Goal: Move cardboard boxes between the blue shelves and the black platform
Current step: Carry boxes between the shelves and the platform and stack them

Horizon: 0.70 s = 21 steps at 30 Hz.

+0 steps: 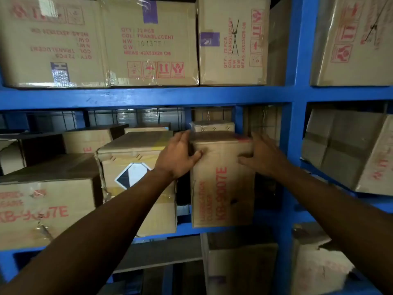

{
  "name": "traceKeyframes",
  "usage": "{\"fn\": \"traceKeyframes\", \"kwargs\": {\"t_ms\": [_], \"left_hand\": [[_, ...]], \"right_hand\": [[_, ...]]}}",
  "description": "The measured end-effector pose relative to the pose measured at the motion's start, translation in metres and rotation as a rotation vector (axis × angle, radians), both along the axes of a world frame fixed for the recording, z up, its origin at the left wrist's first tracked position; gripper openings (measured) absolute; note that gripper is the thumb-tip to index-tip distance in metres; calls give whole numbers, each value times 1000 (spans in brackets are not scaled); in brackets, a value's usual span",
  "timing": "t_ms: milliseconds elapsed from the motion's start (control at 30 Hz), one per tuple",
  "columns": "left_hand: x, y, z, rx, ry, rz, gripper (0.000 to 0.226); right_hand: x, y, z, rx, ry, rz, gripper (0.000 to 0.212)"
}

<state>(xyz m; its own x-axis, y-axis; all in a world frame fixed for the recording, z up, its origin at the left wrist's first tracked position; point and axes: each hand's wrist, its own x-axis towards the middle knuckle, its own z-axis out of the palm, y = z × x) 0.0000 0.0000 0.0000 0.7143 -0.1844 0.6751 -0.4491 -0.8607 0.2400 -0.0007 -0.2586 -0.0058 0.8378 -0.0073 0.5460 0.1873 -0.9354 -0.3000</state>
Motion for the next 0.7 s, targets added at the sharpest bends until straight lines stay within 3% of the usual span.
{"fn": "traceKeyframes", "kwargs": {"t_ms": [100,200,333,700], "left_hand": [[13,-25,-4,-154,104,4,86],[23,-40,-15,-296,223,17,85],[23,-46,-25,-362,278,43,88],[-7,-42,-39,-371,133,94,88]], "right_hand": [[12,-18,3,31,7,64,101],[28,-30,0,88,58,169,87],[48,-38,-11,207,32,248,84],[18,-38,-31,365,-118,318,79]]}}
